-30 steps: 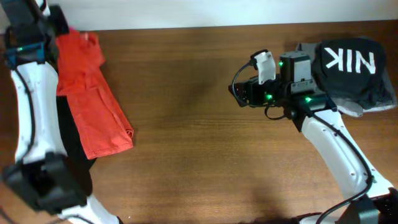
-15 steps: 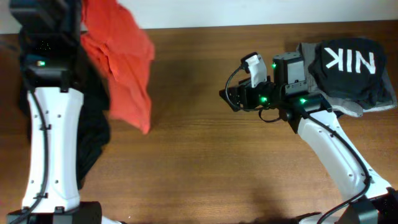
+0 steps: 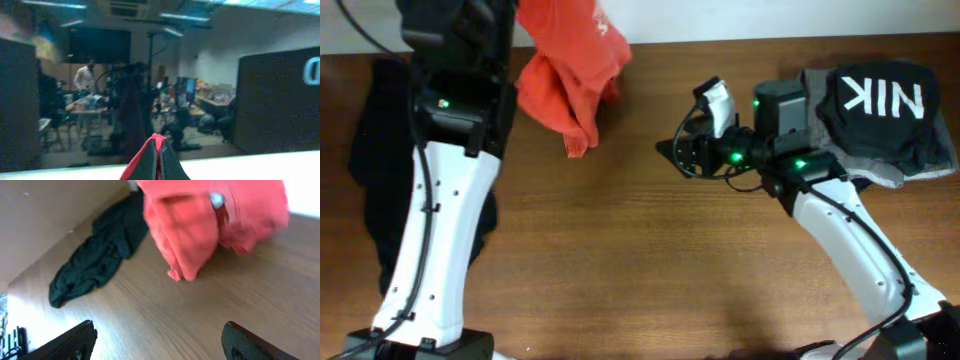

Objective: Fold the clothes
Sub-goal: 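Lift the orange shirt up with the left gripper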

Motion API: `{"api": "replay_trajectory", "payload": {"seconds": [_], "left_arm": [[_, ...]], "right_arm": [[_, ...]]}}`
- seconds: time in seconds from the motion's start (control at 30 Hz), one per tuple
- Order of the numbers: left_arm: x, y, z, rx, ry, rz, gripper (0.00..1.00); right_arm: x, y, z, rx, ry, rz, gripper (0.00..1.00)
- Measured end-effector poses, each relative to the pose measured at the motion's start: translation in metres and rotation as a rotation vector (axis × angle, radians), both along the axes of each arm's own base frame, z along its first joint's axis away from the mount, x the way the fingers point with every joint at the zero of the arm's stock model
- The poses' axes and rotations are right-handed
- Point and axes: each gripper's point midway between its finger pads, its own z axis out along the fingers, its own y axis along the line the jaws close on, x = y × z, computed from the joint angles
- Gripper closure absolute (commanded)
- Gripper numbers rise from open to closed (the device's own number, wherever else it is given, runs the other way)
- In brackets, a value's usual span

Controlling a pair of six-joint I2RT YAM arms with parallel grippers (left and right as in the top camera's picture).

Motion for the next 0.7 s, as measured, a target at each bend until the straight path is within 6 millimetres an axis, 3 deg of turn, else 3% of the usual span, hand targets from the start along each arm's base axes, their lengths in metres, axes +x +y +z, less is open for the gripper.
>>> {"api": "replay_trajectory", "payload": {"seconds": [0.13, 0.47, 0.7], "left_arm": [[-0.008, -0.013, 0.010, -0.015, -0.044, -0.031, 0.99], [-0.009, -0.014, 0.013, -0.018, -0.055, -0.034, 0.99], [-0.008, -0.015, 0.009, -0.013, -0.037, -0.034, 0.99]], "right_arm": [[-0.005, 0.026, 0.007, -0.015, -0.065, 0.030, 0.15], [-0.020, 0.076, 0.009, -0.067, -0.159, 0.052, 0.12], [-0.014, 0.100, -0.011, -0.082, -0.171, 0.067, 0.13]]}}
